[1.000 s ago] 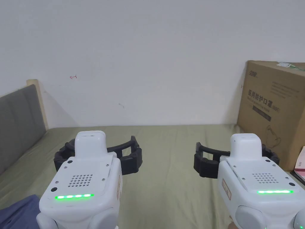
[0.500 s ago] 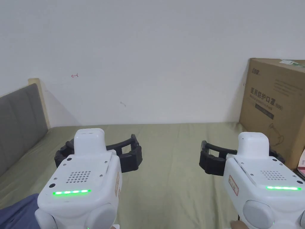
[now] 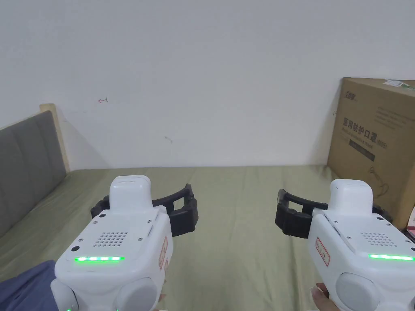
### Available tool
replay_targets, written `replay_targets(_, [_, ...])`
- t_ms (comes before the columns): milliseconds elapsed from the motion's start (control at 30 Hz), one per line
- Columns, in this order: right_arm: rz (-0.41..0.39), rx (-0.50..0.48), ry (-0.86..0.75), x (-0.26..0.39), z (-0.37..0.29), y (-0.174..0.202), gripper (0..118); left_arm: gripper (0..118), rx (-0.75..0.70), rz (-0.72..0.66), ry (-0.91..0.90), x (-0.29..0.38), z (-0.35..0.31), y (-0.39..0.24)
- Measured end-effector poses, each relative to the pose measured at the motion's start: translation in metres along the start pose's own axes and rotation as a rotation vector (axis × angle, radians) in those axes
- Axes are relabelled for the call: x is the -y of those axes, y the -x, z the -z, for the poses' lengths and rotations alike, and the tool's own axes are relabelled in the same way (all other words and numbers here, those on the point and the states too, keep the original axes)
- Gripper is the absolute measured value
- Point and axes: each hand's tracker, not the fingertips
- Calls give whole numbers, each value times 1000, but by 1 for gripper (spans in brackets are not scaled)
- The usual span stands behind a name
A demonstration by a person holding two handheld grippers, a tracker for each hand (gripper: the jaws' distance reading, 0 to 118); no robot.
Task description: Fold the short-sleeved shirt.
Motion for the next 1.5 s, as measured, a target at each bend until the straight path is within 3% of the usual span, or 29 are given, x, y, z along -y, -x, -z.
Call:
replay_targets(67, [-14,-12,-8,2,-3,0,113,94,-34,19,1,2,1,-1])
replay_targets(100, [-23,-27,-12,2,-5,1,103,89,-38,20,3,2,1,-1])
replay_targets(133, [-43,-27,-17,1,-8,3,79,80,-36,13,5,1,0,1])
replay_targets(167, [-59,-28,-38,2,-11,4,23,58,-21,-2,18,0,0,4])
replay_targets(200, [-88,-2,-47,1,-12,5,2,35,-20,-4,26,-2,0,4])
replay_targets(233, [-89,12,-27,2,-12,5,2,14,-77,21,63,-1,2,2])
replay_targets(267, [-62,-10,-34,3,-14,0,2,4,-145,69,80,0,6,-2])
replay_targets(333, [-23,-45,-10,4,-14,-6,2,1,-149,88,51,7,6,-2])
replay_targets(400, [-34,-26,-8,5,-13,-9,1,0,-54,45,39,9,1,3])
replay_targets(633, [-52,5,29,12,-7,-15,1,0,-41,36,77,15,4,6])
replay_targets(733, [-51,-6,43,23,2,4,1,0,-48,5,120,20,1,34])
replay_targets(933, [-64,-251,122,42,31,87,1,0,-330,26,107,23,-55,136])
replay_targets(1033, [-106,-303,132,46,39,127,1,0,-475,54,124,22,-85,176])
replay_targets(1133, [-22,-394,149,48,43,145,1,0,-527,-7,175,23,-98,201])
replay_targets(1267, [-14,-432,192,52,50,145,1,0,-529,-51,105,10,-102,209])
replay_targets(1333, [-7,-434,219,55,53,138,1,0,-465,-44,246,3,-72,227])
replay_targets(1400, [6,-435,277,61,59,129,1,0,-389,-138,621,12,-21,255])
replay_targets(1467, [21,-409,347,71,66,118,1,0,-122,-361,822,57,21,294])
replay_targets(1500, [27,-401,372,75,70,113,1,0,-65,-455,870,80,33,305])
